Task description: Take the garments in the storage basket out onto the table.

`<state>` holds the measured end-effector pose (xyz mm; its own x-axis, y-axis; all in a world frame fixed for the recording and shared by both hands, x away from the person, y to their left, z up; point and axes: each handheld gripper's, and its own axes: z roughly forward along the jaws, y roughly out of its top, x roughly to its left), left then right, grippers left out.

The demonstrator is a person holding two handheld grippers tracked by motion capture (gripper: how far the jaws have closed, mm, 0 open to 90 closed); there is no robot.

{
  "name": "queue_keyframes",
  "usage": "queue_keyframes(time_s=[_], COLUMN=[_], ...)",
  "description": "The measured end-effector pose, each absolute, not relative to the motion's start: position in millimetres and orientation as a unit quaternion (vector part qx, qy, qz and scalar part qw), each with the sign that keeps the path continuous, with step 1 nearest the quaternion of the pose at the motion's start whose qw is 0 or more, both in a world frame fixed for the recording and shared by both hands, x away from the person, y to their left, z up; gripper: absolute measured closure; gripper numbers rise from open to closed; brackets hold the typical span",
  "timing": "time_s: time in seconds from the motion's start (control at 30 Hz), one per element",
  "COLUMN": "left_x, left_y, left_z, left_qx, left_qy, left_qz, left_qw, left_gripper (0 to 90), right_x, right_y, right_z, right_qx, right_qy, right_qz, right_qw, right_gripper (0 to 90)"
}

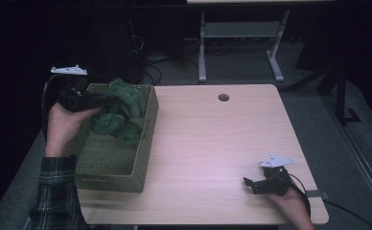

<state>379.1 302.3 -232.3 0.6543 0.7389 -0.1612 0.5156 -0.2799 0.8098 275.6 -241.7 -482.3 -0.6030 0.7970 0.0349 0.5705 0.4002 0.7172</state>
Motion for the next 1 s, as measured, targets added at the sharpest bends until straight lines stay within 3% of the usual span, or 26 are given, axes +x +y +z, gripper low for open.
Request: queue_keyframes(time_s=[0.47,1.0], left_x=[369,369], left_y=[265,199], left_z=[-188,-201], left_qx=[0.786,0.806], left_qy=[0.356,0.317], left_qz=[0.123,0.087], left_qw=[0.490,0.492], left_gripper=[78.2,77.6], right_x=[276,275], right_y=[-242,-242], right_z=[-482,-482], right_qx=[0.416,0.418], right_qy=[0.821,0.821], right_qz=[0.356,0.356], right_qw=[0.160,0.158], right_gripper=[8.6,8.6])
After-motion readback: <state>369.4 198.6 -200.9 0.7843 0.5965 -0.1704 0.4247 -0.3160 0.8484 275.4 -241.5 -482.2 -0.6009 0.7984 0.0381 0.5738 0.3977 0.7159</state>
